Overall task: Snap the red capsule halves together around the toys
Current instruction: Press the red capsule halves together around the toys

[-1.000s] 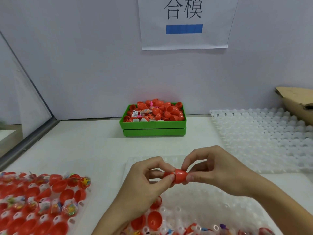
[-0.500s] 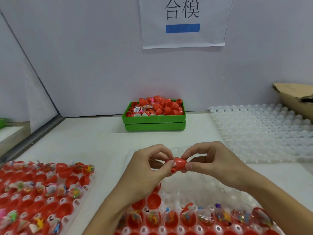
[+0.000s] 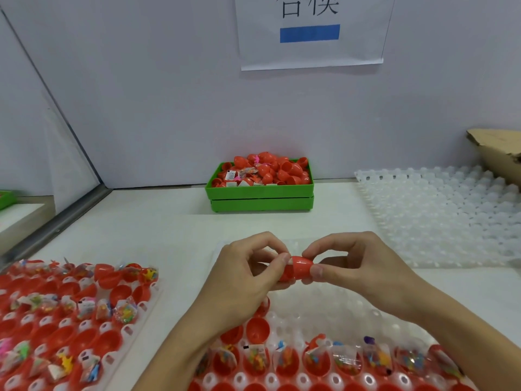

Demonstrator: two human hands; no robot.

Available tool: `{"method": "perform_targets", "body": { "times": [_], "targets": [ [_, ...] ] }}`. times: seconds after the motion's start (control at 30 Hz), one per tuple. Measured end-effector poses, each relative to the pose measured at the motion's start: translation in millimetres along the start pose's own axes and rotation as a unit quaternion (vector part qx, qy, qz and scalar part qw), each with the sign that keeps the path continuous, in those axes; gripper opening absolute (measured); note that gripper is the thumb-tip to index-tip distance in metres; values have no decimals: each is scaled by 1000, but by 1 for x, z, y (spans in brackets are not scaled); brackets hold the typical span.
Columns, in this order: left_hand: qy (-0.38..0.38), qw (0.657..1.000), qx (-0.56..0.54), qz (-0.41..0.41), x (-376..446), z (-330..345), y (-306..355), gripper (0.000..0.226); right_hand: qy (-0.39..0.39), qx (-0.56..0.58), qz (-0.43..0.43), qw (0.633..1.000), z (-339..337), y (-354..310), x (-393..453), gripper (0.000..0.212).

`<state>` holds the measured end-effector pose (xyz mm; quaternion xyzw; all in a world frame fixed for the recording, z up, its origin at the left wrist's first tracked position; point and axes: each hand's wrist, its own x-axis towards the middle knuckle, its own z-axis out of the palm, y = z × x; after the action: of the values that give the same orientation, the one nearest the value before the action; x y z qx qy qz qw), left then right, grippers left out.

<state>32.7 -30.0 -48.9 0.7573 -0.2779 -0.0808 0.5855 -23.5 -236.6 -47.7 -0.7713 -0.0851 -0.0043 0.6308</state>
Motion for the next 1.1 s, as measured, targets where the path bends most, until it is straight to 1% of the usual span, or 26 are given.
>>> {"method": "perform_targets", "body": {
  "times": [0.1,0.23,0.37,0.47,0.6,0.77,0.9,1.0,1.1],
  "targets": [
    [9,1000,-15,-3,0,1,-1,7,4,6,-7,1000,3,-2,-1,15],
    [0,1000,-18,6,-1,2,0,8,19,1,-8,1000,7,-4,-1,20],
    [-11,1000,13,17,-2,1,2,14,45,-14,-12,999,11,-4,0,24],
    [-16,998,49,27,-2,0,2,10,55,-9,-14,998,11,-4,0,23],
    [-9,998,47,36,-3,0,3,9,48,-1,-16,999,11,-4,-1,23],
    [-7,999,30,35,-2,-1,6,14,35,4,-24,999,10,-4,-2,24],
    [-3,999,21,27,-2,-1,7,10,33,7,-29,999,12,-5,-2,27],
    [-1,999,42,30,-3,-1,7,2,34,10,-23,999,13,-4,-2,27],
    [-7,996,75,47,-4,0,6,5,38,11,-20,999,13,-3,-2,27]
  ]
}}
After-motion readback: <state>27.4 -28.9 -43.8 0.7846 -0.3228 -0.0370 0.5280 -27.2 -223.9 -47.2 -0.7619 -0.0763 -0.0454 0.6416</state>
